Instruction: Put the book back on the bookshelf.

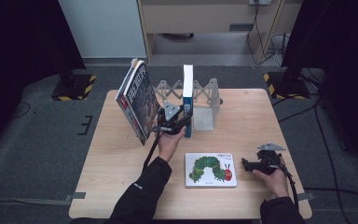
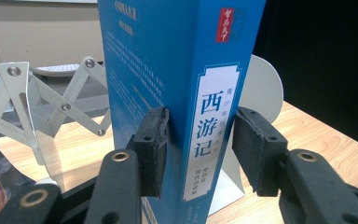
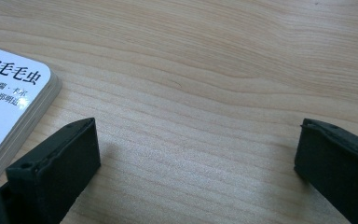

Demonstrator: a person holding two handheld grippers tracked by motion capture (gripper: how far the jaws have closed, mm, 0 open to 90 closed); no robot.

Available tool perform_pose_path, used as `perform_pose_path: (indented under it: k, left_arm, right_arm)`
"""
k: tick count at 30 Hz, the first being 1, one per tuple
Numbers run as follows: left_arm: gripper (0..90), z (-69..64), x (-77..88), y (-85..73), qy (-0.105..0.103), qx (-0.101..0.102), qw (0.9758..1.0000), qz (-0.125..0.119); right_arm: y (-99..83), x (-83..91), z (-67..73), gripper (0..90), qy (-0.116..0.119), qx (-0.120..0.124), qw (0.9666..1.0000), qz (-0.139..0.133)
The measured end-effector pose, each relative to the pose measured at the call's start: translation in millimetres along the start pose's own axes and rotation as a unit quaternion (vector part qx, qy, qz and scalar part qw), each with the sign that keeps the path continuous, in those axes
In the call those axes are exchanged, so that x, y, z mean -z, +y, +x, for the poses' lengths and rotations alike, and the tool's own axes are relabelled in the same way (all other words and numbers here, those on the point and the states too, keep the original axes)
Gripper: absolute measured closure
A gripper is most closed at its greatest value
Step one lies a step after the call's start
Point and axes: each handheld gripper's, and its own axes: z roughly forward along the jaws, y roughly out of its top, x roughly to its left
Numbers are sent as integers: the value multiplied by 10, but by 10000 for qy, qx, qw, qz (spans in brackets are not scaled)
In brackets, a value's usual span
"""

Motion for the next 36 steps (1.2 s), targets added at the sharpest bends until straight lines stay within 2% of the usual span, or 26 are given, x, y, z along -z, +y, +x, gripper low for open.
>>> perform_pose_path:
  k: [7,13,18,25,29,33,36]
  left_arm:
    - [607,17,68,5,-67,56,9999,66]
    - [653,18,69,0,-102,319,9993,144]
    - [730,-13,80,26,-116,418,9990,93]
    - [687,-25,70,36,-60,252,9996,87]
    - [659,-17,91,36,-129,164,9997,128]
    - [604,-14,149,46,-181,-18,9997,171]
    - [581,8,233,44,-217,-73,9995,231]
  right_arm:
    - [0,0,0,3,0,-1,10000,0]
    - [0,0,0,3,0,-1,10000,0]
    - [0,0,0,3,1,0,10000,1]
    - [0,0,0,3,1,0,10000,0]
    - [0,0,0,3,1,-3,10000,1]
    - [0,0,0,3,1,-6,10000,1]
    - [0,0,-1,2,1,-6,10000,0]
